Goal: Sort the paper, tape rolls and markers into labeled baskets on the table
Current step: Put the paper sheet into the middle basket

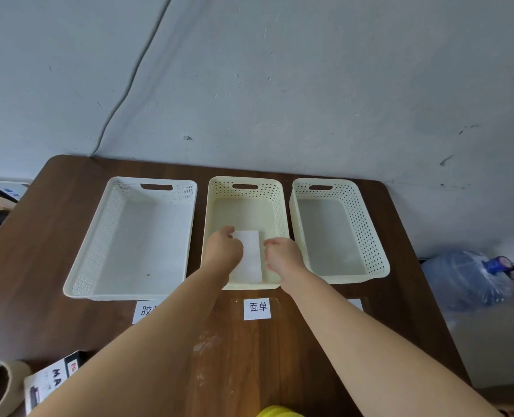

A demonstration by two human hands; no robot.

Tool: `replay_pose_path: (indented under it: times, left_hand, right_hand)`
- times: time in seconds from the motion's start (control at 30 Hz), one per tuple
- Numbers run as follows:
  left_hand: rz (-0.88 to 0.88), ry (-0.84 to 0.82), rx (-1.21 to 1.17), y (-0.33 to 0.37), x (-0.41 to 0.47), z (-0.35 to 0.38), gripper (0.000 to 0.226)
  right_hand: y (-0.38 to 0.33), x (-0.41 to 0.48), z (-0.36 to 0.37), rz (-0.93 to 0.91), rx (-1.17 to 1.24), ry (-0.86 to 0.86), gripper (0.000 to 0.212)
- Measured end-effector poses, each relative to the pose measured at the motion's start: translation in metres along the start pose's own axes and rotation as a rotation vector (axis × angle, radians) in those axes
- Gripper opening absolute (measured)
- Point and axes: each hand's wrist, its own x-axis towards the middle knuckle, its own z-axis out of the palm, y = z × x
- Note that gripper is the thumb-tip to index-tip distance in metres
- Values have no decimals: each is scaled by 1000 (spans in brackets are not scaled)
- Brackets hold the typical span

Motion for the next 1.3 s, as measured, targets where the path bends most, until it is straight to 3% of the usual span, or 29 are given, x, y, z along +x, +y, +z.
replay_pose_path:
  times: [0.13, 0.57, 0.93, 1.3]
  left_hand:
    - [62, 28, -61, 11, -18, -4, 43]
    - [161, 105, -266, 30, -105, -11, 19]
    - [187, 169, -283, 7, -182, 8, 19]
    - [116, 208, -291, -48, -227, 10, 13]
  right_hand:
    - [-7, -24, -9, -80, 109, 62, 27]
    - [-3, -109, -56, -309, 230, 131, 22]
    - [41, -170, -95, -379, 219, 62, 24]
    - [90, -192, -89, -362, 130, -146, 15]
